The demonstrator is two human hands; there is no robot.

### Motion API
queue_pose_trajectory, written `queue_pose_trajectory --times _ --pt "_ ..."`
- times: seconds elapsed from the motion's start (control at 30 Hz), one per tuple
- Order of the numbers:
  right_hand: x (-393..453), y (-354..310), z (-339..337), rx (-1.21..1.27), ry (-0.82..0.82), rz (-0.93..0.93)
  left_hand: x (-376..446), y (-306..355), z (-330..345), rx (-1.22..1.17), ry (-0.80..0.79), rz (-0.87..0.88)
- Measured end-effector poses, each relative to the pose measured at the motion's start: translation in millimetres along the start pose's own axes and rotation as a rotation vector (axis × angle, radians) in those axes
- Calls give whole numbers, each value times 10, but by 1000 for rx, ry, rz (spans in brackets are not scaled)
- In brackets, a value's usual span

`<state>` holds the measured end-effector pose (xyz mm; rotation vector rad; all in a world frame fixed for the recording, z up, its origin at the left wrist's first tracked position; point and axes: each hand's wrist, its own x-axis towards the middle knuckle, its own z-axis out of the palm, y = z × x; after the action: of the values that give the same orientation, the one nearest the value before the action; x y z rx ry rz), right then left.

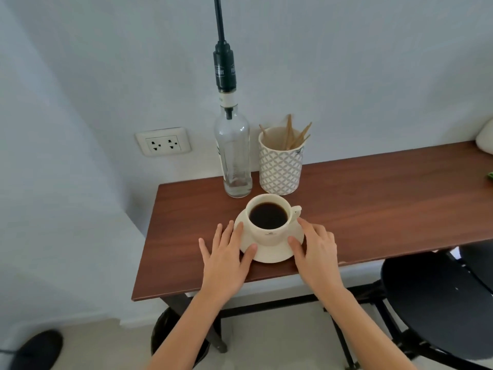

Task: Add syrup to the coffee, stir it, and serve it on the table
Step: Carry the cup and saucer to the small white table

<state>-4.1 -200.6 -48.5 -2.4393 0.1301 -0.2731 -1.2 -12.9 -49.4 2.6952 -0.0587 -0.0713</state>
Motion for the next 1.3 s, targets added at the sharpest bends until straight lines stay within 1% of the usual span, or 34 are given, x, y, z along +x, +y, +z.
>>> queue_pose_trajectory --times 0.27,0.43,0.57,0.73,0.93,1.1,1.17,1.23,1.3 --pt "-117 -91 -47 -62 -63 115 -103 -22 15 151 -60 26" --pt "-353 -192 -69 -79 -77 187 -234 -117 38 202 -72 92" --pt "-487 -206 -49 104 -77 256 -271 -202 44 229 -91 125" --pt "-529 -270 -47 461 -162 336 -308 -220 -9 193 -97 154" --pt "-630 -214 -31 889 -219 440 -341 -321 39 257 -88 199" --pt "-742 -157 -26 970 -251 453 -530 -401 155 316 23 207" --pt "-785 -128 -25 991 -253 454 -608 -396 174 293 49 180" --pt "-821 -97 -40 1003 -269 446 -707 -356 148 256 35 131" --pt "-853 -68 -72 1008 -305 435 -820 -302 113 159 61 75"
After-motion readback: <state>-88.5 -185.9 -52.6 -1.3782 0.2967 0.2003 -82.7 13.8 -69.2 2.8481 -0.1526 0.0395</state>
